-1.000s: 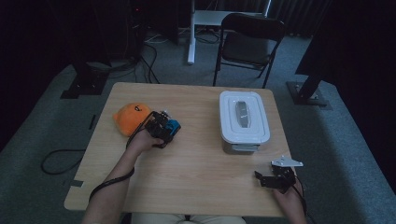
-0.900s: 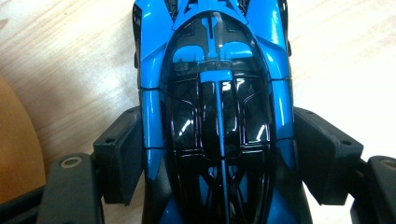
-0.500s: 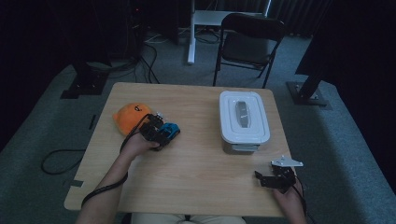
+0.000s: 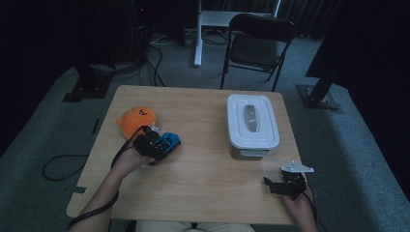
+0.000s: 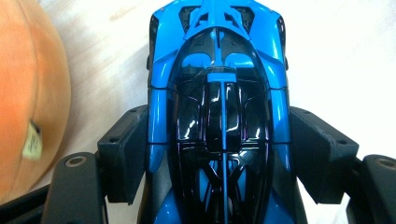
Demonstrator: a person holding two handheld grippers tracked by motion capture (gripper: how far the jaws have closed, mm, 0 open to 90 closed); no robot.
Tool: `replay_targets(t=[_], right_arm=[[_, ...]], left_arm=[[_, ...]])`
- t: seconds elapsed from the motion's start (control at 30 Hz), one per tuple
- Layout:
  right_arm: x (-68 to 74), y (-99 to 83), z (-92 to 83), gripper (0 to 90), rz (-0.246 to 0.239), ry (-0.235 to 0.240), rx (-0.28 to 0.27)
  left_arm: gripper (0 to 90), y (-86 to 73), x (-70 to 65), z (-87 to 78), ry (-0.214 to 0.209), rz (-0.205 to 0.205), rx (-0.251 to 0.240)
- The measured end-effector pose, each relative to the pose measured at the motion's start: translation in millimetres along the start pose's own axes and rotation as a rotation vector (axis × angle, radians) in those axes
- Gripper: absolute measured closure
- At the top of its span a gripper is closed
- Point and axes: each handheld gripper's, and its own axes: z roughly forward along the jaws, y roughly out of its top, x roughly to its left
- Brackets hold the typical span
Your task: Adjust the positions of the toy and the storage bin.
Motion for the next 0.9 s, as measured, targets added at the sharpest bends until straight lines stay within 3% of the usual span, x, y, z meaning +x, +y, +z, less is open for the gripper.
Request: replay_targets(t=[0.17,0.2,0.23,0.27,0.3,0.37,0.4,0.47,0.67,0.8,0.9], right_arm=[[-0.1,0.0,0.0,14.5,0.003,-0.002,0.0],[0.0,0.0,0.0,14.5,0.005,-0.003,0.001],[0.0,0.0,0.0,14.6,0.005,-0.004,0.001],[0.0,0.0,0.0,14.6,0.005,-0.004,0.001],[-0.1,0.0,0.0,14.6,0.006,-0.004,0.0],[-0.1,0.0,0.0,14.5,0.006,-0.004,0.0],[-0.2,0.0,0.0,14.6,0.007,-0.005,0.0],[-0.3,0.0,0.0,14.5,0.008,-0.006,0.0],[-0.5,0.0,0.0,14.6,0.01,-0.009,0.001],[-0.4,0.0,0.0,14.6,0.011,-0.01,0.001],[-0.4,0.0,0.0,14.5,0.011,-0.01,0.0]], left_arm=[[28.3,-15.2,-0.6,-6.5,-0.022,-0.004,-0.008],[28.3,-25.0,-3.7,-10.1,-0.033,0.048,-0.042],[28.3,-30.2,-5.1,-11.8,-0.061,0.067,-0.055],[28.3,-30.2,-5.1,-11.8,-0.061,0.067,-0.055],[28.3,-36.1,-6.6,-13.2,-0.091,0.082,-0.064],[28.3,-44.8,-12.5,-15.1,-0.11,0.148,-0.073],[28.3,-46.9,-14.0,-15.5,-0.13,0.16,-0.062],[28.2,-52.9,-22.9,-16.2,-0.124,0.221,-0.065],[28.2,-62.9,-34.7,-16.5,-0.147,0.244,-0.033],[28.2,-72.8,-45.2,-18.6,-0.148,0.301,-0.007],[28.2,-78.1,-46.4,-19.2,-0.16,0.298,0.009]])
